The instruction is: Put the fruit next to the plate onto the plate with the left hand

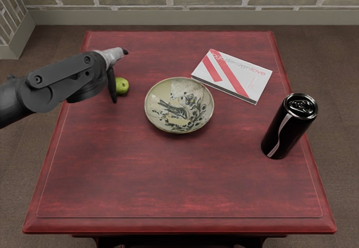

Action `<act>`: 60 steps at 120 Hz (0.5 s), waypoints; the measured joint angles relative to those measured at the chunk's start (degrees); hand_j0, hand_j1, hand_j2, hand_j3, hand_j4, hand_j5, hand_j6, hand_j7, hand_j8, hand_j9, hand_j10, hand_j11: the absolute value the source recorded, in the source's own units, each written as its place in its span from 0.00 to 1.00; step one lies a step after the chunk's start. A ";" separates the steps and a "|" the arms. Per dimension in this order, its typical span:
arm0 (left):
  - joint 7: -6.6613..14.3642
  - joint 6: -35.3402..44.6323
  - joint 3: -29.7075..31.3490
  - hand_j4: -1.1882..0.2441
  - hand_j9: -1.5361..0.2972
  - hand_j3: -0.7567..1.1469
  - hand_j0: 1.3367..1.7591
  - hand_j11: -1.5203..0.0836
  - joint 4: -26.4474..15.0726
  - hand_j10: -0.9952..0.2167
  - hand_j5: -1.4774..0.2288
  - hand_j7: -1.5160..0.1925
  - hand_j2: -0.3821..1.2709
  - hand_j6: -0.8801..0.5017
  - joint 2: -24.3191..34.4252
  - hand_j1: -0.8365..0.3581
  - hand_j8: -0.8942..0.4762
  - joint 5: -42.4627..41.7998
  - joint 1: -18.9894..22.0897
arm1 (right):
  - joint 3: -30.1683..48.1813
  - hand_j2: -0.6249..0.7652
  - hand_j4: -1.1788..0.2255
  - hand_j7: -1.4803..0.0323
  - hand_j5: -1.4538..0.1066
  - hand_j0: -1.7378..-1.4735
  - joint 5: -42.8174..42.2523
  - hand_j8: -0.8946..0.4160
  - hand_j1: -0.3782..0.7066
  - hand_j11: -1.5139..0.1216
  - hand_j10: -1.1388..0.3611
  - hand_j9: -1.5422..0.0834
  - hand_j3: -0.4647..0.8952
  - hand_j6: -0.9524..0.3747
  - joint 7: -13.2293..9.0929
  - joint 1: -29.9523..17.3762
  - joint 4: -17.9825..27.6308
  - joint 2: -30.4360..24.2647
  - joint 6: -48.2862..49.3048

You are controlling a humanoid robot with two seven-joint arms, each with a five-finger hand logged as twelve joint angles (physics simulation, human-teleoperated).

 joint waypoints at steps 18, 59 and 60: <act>-0.47 7.23 3.39 0.77 0.78 0.40 0.76 0.88 0.28 0.75 0.81 0.83 0.24 0.58 -1.62 0.91 0.59 0.26 0.67 | 0.00 0.45 0.84 0.98 0.93 0.30 0.00 0.68 0.03 0.93 0.76 0.95 0.34 0.72 0.00 0.00 0.00 0.00 0.03; -0.94 11.23 6.80 0.66 0.67 0.40 0.76 0.75 1.39 0.62 0.68 0.70 0.26 0.46 -2.90 0.75 0.47 0.25 1.82 | 0.00 0.45 0.84 0.98 0.93 0.30 0.00 0.68 0.03 0.93 0.76 0.95 0.34 0.72 0.00 0.00 0.00 0.00 0.05; -0.94 11.24 6.90 0.66 0.66 0.40 0.76 0.75 1.40 0.62 0.68 0.70 0.26 0.46 -2.90 0.75 0.47 0.24 1.82 | 0.00 0.45 0.84 0.98 0.93 0.30 0.00 0.68 0.03 0.93 0.76 0.95 0.34 0.72 0.00 0.00 0.00 0.00 0.05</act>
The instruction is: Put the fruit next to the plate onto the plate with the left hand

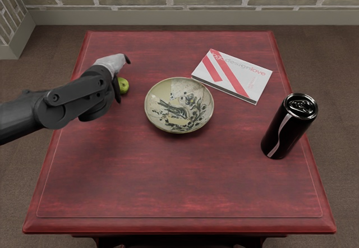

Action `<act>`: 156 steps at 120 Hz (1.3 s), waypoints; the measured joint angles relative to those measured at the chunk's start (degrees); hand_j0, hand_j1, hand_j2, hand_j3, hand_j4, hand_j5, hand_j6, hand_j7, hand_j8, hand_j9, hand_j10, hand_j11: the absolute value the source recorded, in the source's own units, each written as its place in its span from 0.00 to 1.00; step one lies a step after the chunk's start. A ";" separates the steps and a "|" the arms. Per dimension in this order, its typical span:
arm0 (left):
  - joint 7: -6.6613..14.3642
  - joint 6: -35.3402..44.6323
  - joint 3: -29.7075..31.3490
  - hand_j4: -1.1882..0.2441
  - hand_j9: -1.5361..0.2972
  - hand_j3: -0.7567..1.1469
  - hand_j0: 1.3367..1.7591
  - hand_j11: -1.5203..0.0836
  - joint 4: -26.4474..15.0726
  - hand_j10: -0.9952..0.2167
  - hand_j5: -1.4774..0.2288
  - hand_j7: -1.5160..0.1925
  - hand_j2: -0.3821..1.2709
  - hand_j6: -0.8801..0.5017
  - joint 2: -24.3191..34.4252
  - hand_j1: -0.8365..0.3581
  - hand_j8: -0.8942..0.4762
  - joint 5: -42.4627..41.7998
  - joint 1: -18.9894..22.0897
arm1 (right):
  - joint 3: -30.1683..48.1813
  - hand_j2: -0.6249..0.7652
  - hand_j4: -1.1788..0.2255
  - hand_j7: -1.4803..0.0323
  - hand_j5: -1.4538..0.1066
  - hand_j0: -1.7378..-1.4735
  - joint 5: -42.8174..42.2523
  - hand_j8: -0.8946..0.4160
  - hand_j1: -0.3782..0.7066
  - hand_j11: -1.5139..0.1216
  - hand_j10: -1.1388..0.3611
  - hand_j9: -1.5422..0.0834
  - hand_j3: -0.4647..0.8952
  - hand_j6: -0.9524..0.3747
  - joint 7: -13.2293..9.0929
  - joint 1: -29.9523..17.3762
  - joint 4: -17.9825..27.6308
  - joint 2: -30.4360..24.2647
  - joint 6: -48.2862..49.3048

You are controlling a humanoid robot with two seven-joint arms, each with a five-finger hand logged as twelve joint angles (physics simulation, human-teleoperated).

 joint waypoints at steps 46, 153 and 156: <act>0.07 -0.14 1.67 0.53 0.54 0.40 0.76 0.61 0.05 0.47 0.54 0.57 0.28 0.33 0.00 0.57 0.34 -0.12 -0.09 | 0.00 0.45 0.84 0.98 0.93 0.30 0.00 0.68 0.03 0.93 0.76 0.95 0.34 0.72 0.00 0.00 0.00 0.00 0.00; 0.25 -3.35 3.87 0.42 0.45 0.40 0.75 0.51 -0.43 0.36 0.50 0.49 0.23 0.32 0.09 0.48 0.34 -0.53 -0.76 | 0.00 0.45 0.84 0.98 0.93 0.30 0.00 0.68 0.03 0.93 0.76 0.95 0.34 0.72 0.00 0.00 0.00 0.00 0.00; 0.25 -3.63 3.82 0.42 0.45 0.40 0.75 0.50 -0.50 0.36 0.51 0.49 0.22 0.33 0.08 0.48 0.34 -0.31 -0.72 | 0.00 0.45 0.84 0.98 0.93 0.30 0.00 0.68 0.03 0.93 0.76 0.95 0.34 0.72 0.00 0.00 0.00 0.00 0.00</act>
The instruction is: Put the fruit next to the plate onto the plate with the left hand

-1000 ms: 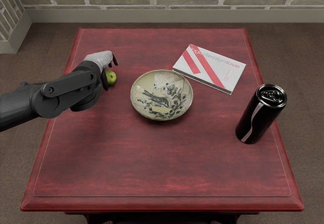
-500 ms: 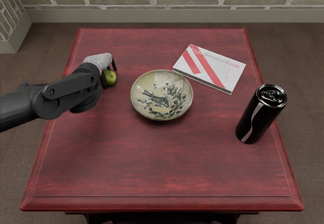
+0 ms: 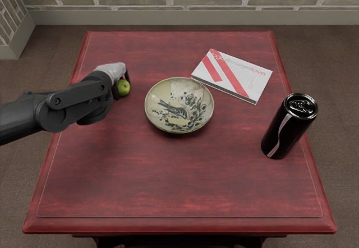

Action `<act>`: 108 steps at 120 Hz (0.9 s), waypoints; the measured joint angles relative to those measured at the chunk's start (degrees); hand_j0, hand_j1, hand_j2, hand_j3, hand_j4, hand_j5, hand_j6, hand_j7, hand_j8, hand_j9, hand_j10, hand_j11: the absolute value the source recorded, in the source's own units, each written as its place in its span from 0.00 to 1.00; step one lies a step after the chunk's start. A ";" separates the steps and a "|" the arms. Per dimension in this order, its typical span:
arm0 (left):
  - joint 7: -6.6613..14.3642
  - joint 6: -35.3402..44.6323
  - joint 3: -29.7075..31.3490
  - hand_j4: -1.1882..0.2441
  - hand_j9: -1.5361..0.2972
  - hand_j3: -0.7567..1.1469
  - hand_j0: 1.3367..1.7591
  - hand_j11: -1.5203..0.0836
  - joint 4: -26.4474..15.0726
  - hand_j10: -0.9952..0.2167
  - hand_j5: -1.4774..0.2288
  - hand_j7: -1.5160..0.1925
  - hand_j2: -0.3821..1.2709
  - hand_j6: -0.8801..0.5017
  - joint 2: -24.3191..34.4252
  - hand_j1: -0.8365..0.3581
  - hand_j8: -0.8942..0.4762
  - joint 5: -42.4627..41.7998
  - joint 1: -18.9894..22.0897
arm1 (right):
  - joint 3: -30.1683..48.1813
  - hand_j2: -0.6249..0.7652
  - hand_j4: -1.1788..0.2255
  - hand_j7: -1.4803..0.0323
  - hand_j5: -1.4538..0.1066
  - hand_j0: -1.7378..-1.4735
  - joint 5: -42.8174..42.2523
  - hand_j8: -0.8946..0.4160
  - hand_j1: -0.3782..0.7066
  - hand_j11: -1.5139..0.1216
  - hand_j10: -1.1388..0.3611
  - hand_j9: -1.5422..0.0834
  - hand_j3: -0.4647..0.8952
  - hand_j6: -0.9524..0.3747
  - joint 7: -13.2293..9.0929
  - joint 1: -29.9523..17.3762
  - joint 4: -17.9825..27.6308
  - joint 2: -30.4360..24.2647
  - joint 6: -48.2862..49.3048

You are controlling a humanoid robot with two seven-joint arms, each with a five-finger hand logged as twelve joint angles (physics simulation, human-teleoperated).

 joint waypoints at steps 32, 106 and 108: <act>-0.02 -1.56 -0.05 0.43 0.42 0.40 0.74 0.47 -0.32 0.38 0.48 0.47 0.21 0.34 0.27 0.47 0.39 -0.93 -0.17 | 0.00 0.45 0.84 0.98 0.93 0.30 0.00 0.68 0.03 0.93 0.76 0.95 0.34 0.72 0.00 0.00 0.00 0.00 0.00; 0.34 -11.35 -4.35 0.44 0.38 0.40 0.75 0.42 0.44 0.31 0.37 0.39 0.39 0.35 7.91 0.44 0.35 -29.18 -9.52 | 0.00 0.45 0.84 0.98 0.93 0.30 0.00 0.68 0.03 0.93 0.76 0.95 0.34 0.72 0.00 0.08 0.00 0.00 -0.01; 0.37 -12.66 -5.24 0.44 0.38 0.40 0.75 0.42 0.46 0.31 0.37 0.39 0.40 0.35 8.18 0.44 0.35 -29.99 -9.72 | 0.00 0.45 0.84 0.98 0.93 0.30 0.00 0.68 0.03 0.93 0.76 0.95 0.34 0.72 0.00 0.08 0.00 0.00 -0.01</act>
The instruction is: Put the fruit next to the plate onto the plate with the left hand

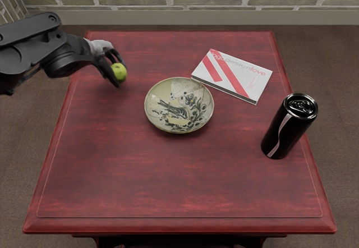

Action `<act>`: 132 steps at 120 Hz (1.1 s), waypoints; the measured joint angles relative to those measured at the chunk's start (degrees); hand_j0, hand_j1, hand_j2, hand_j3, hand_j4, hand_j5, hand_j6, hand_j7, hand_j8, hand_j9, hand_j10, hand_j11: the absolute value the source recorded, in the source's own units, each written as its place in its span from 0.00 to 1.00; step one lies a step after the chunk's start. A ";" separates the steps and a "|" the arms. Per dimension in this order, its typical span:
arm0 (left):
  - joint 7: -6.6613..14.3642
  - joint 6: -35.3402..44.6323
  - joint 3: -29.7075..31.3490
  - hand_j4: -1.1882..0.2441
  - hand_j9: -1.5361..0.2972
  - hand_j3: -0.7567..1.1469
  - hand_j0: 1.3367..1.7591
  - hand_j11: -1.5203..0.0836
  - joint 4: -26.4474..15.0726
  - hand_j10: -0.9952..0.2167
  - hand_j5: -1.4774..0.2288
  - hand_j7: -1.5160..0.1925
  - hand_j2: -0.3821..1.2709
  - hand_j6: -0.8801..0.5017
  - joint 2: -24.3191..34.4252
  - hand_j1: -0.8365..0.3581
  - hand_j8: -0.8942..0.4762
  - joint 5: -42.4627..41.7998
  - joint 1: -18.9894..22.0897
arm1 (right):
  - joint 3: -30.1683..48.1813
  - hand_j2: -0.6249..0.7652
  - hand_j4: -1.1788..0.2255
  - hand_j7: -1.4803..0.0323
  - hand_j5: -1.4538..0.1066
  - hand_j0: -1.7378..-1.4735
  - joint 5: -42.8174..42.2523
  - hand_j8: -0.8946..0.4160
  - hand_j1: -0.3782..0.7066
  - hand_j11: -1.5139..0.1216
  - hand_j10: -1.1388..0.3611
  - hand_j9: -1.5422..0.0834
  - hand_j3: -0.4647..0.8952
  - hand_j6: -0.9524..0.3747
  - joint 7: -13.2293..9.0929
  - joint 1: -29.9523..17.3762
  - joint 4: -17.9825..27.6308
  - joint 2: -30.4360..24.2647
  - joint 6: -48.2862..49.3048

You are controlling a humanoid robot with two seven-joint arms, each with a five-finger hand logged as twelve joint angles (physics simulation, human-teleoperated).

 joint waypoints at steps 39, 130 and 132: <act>0.34 -13.18 -6.89 0.46 0.38 0.40 0.76 0.42 0.04 0.30 0.36 0.39 0.43 0.36 -0.32 0.42 0.36 -8.85 -2.04 | 0.00 0.45 0.84 0.98 0.93 0.30 0.00 0.68 0.03 0.93 0.76 0.95 0.34 0.72 0.00 0.00 0.00 0.00 0.01; 0.35 -22.88 -13.00 0.71 0.70 0.40 0.76 0.79 -0.15 0.66 0.72 0.74 0.29 0.54 0.26 0.82 0.55 -20.26 0.76 | 0.00 0.45 0.84 0.98 0.93 0.30 0.00 0.68 0.03 0.93 0.76 0.95 0.34 0.72 0.00 -0.01 0.00 0.00 0.01; 0.35 -23.56 -13.77 0.72 0.71 0.40 0.76 0.80 -0.14 0.67 0.73 0.75 0.28 0.55 1.16 0.83 0.55 -21.91 2.01 | 0.00 0.45 0.84 0.98 0.93 0.30 0.00 0.68 0.03 0.93 0.76 0.95 0.34 0.72 0.00 -0.01 0.00 0.00 0.01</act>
